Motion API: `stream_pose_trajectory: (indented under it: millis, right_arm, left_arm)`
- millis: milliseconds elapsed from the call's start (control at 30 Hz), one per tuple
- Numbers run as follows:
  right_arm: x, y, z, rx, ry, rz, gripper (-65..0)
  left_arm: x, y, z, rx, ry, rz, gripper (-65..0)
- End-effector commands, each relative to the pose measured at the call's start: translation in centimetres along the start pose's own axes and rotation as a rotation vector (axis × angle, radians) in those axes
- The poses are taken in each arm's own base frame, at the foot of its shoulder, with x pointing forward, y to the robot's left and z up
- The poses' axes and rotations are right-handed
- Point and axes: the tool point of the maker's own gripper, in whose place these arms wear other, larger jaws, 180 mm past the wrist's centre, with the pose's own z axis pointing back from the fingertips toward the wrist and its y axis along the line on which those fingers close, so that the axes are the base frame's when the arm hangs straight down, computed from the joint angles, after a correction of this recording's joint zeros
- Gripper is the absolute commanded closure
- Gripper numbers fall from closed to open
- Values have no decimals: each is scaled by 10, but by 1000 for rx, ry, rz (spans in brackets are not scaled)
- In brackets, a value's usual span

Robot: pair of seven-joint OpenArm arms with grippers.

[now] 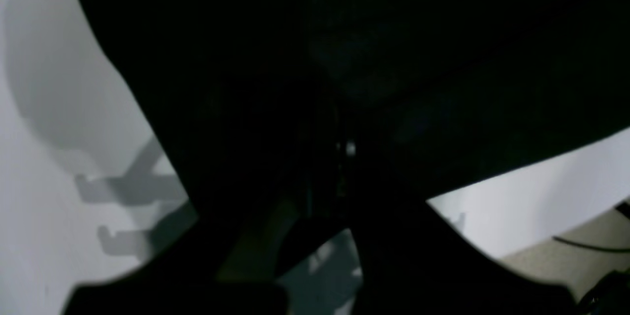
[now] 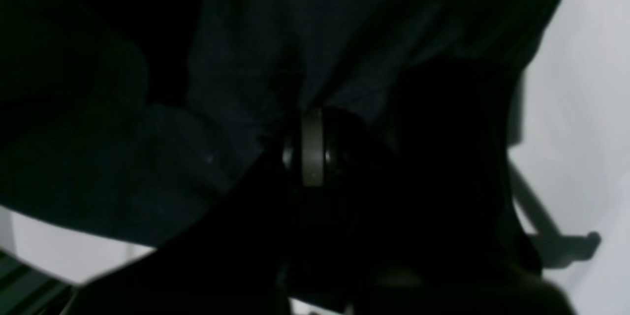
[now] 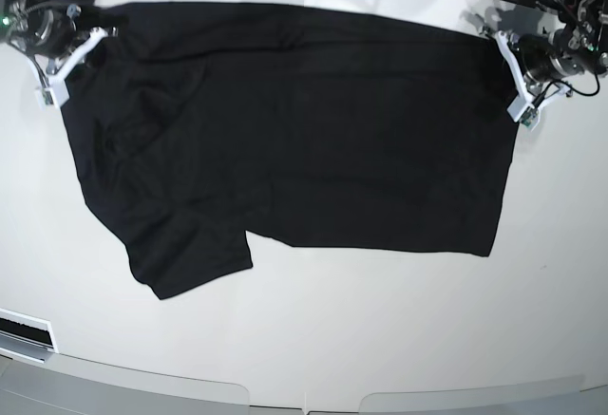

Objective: Layout the t-shirt on the table in an organized manner, then fold the t-shirt properly
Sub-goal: 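Grasp both shoulder corners and pull them apart to tension the shirt, then release the shoulder with the left gripper and move it to the hem corner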

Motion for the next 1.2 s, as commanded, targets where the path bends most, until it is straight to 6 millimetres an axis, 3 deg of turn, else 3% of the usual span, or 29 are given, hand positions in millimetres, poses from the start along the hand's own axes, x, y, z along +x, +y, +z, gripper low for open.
stream_pose_trajectory:
  millis: [0, 133, 333, 600, 733, 933, 1167]
  right_arm:
    - [-55, -12, 3, -64, 218, 11, 0]
    - [-74, -12, 6, -66, 260, 6, 0]
    - [-78, -10, 10, -69, 275, 17, 0]
    - [-89, -7, 18, -73, 304, 32, 0]
    - [-90, -7, 18, -73, 307, 30, 0]
    - [-85, -7, 22, -81, 312, 48, 0]
    - [-48, -3, 35, -123, 211, 101, 0]
  left_arm:
    - [-25, 3, 4, 11, 101, -25, 0]
    - [-39, 7, 11, 15, 139, -38, 0]
    - [-50, 10, 20, 17, 181, -65, 0]
    - [-49, 8, 23, 18, 200, -74, 0]
    - [-38, 3, 25, 12, 180, -101, 0]
    - [-28, -3, 29, 9, 179, -134, 0]
    - [0, -15, 35, -2, 103, -187, 0]
